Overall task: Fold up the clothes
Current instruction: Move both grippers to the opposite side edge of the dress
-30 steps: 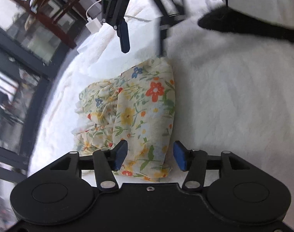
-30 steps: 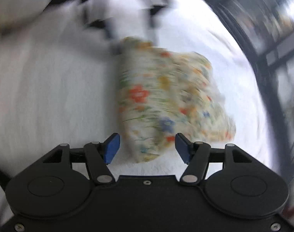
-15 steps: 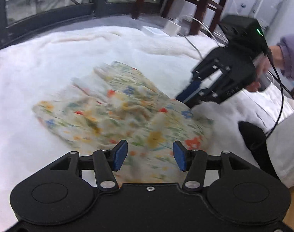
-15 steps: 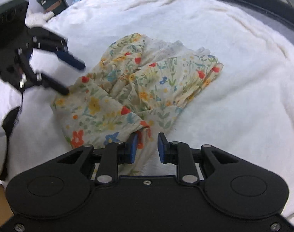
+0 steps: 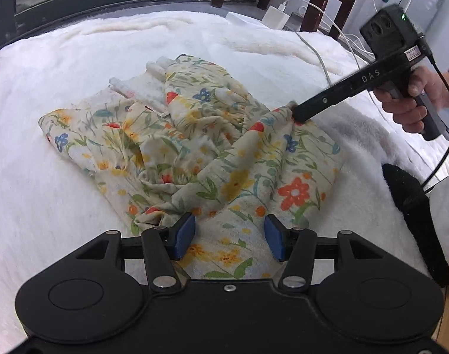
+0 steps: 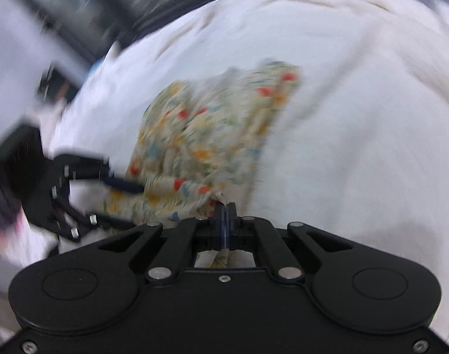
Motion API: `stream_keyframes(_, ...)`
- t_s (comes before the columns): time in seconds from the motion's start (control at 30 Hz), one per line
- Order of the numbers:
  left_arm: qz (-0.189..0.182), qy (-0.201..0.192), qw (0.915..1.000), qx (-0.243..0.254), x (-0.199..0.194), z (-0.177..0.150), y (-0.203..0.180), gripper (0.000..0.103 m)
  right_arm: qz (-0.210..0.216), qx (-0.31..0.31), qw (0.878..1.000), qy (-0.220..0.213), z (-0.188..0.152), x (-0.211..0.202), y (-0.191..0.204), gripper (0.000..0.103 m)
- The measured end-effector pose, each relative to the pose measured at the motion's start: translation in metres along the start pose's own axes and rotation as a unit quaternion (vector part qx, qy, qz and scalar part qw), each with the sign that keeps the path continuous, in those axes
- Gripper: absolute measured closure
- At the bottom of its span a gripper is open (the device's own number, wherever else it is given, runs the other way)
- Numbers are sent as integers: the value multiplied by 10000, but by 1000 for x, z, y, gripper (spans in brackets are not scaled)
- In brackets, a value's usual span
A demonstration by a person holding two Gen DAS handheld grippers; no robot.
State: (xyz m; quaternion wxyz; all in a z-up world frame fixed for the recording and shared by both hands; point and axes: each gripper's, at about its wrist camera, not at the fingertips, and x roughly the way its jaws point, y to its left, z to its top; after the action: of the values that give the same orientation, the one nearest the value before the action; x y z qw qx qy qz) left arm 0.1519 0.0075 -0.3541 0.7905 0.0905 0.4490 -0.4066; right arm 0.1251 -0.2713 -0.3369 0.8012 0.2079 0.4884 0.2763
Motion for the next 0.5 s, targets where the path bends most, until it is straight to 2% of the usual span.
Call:
stream_keyframes(0.07, 31, 27, 10000, 5, -2, 1, -2, 51, 6, 235, 9997, -21, -5, -3, -8, 102)
stream_keyframes(0.13, 64, 62, 10000, 18, -3, 3, -4, 51, -33, 154, 9998, 94, -7, -1, -6, 100)
stream_keyframes(0.23, 92, 80, 9999, -20, -6, 4, -5, 51, -102, 51, 9999, 2, 2, -8, -3, 95)
stream_keyframes(0.4, 80, -143, 9999, -43, -31, 10, -9, 51, -422, -785, 9960, 1, 17, -15, 11, 95)
stream_keyframes(0.47, -21, -293, 9996, 22, -41, 16, -11, 45, -502, -1206, 9914, 96, 20, -17, 20, 95)
stream_keyframes(0.5, -52, -341, 9994, 73, -44, 19, -12, 38, -565, -1569, 9857, 233, 19, -17, 29, 94)
